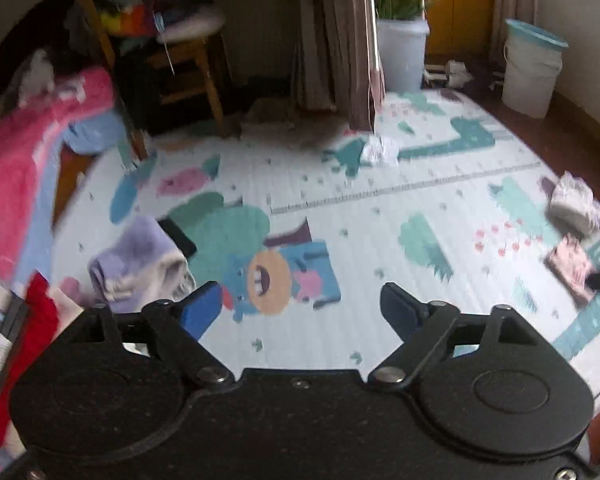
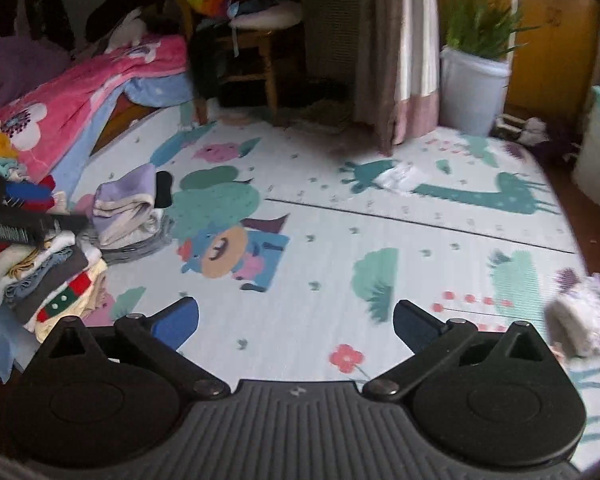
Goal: Fold clothes
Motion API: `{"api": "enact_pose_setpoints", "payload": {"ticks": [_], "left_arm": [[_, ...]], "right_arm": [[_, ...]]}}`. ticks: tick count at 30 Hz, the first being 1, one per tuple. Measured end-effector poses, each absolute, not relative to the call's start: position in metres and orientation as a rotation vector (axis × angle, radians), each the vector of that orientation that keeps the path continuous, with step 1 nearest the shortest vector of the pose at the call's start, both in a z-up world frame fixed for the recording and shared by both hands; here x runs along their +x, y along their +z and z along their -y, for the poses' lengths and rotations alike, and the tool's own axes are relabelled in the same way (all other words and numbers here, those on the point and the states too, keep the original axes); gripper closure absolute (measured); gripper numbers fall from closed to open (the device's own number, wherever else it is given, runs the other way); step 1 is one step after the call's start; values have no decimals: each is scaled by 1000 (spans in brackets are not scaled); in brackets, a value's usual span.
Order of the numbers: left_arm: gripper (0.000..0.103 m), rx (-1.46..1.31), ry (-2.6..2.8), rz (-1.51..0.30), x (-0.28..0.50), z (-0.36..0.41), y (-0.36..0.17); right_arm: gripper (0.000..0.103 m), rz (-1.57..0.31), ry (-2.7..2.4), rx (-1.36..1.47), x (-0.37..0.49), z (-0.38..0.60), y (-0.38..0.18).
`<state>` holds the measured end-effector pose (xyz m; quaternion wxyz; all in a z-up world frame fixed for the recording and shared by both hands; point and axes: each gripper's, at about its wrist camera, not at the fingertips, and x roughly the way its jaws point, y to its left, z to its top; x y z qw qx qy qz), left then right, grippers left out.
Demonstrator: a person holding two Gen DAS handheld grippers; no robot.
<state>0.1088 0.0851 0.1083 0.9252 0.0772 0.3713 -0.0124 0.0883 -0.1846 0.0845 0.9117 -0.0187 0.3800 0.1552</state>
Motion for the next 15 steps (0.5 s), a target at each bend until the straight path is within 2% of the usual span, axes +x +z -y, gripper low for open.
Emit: {"api": "enact_pose_setpoints", "payload": {"ticks": [1,5,11,15], "left_arm": [[4,157,-6,-759,107,-76,116],[0,76,-25,-774,91,-35,122],[0,4,-73,-848,56,3,74],[0,68,-43,-868,51,17,57]], "right_arm": [[0,-781,301,-37,81,191,88],[0,-809,271,14,64,213,81],[0,-880,251,85,55,220,52],[0,-896,258,46,57,217,44]]}}
